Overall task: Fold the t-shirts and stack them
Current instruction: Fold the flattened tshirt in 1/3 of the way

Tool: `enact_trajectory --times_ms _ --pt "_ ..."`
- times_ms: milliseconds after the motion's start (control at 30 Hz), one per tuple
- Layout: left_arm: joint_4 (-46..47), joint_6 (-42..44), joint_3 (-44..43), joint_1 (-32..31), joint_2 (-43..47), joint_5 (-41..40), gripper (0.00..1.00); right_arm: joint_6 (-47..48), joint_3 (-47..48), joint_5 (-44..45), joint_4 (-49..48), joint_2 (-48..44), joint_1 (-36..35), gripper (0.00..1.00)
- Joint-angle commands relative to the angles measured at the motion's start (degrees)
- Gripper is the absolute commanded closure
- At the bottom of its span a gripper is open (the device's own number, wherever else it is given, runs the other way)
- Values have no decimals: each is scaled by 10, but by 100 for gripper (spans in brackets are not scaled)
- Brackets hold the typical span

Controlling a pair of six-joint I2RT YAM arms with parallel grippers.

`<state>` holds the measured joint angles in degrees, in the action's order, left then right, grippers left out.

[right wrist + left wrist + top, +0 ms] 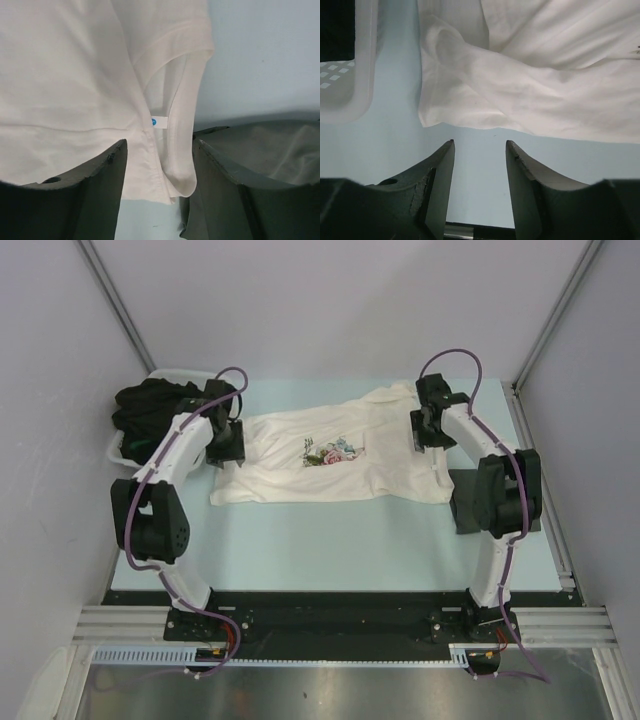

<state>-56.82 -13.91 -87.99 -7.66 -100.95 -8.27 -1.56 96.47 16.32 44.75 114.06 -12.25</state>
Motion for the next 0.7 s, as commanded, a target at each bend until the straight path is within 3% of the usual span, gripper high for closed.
enact_trajectory --times_ms 0,667 --pt "29 8 3 -1 28 39 49 -9 -17 -33 -14 10 -1 41" --pt "27 22 22 -2 42 19 49 13 -28 -76 -51 67 2 50"
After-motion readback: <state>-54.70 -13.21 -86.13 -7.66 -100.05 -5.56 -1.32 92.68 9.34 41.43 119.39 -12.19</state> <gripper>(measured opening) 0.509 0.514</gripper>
